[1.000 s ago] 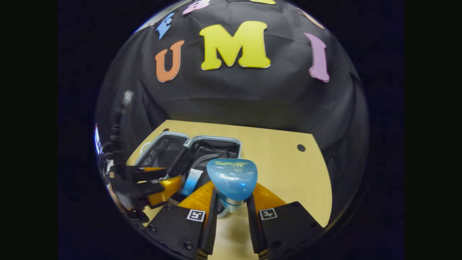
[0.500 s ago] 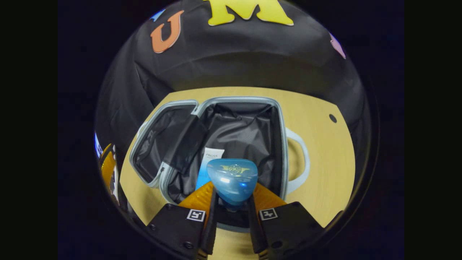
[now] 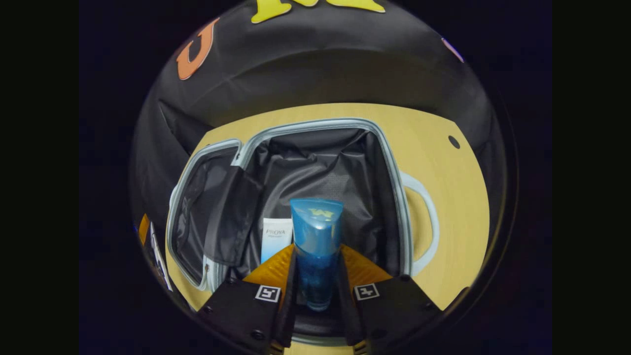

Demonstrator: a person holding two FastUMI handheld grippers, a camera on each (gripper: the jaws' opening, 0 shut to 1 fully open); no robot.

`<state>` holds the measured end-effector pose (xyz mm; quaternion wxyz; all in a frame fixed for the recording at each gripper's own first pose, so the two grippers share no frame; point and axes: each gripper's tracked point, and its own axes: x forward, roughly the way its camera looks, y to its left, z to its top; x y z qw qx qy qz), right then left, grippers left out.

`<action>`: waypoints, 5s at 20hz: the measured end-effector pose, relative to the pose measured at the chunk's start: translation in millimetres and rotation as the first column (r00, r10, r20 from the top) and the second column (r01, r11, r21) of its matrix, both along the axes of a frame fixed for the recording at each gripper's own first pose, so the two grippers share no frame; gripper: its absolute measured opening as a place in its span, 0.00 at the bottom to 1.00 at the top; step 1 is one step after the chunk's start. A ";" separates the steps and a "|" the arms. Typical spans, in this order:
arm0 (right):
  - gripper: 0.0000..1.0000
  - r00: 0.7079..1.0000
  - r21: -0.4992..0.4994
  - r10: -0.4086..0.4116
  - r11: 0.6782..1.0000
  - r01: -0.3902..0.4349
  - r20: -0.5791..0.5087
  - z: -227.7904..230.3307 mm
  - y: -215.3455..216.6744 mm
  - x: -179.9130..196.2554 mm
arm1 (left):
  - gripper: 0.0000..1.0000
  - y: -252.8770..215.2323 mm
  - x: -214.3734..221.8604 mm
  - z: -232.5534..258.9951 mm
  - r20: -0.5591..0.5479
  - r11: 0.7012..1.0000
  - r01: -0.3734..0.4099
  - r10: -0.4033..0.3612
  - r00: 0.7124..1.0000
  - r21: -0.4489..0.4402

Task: First open the suitcase, pack the skin care products into it, and then close the suitcase.

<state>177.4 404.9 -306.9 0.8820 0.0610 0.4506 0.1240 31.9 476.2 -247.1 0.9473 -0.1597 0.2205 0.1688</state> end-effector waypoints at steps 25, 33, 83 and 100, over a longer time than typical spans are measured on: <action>0.81 0.944 -0.004 0.086 0.996 -0.089 0.319 168.0 -56.6 -57.3 | 0.61 23.9 59.8 -96.5 -0.033 0.740 -0.090 0.091 0.995 -0.667; 0.77 0.858 -0.032 -0.108 0.989 0.143 0.502 256.5 -180.0 -113.5 | 0.18 15.7 67.3 -93.1 -0.104 0.792 -0.119 0.071 0.992 -0.599; 0.80 0.746 -0.006 -0.212 0.960 0.279 0.632 242.5 -454.0 -156.9 | 0.12 -488.4 114.6 -2.3 -0.254 0.754 0.469 -0.394 0.883 0.460; 0.81 0.704 0.061 -0.312 0.932 0.358 0.638 278.5 -440.9 -146.3 | 0.48 -502.2 86.2 8.2 -0.214 0.793 0.558 -0.517 0.829 0.244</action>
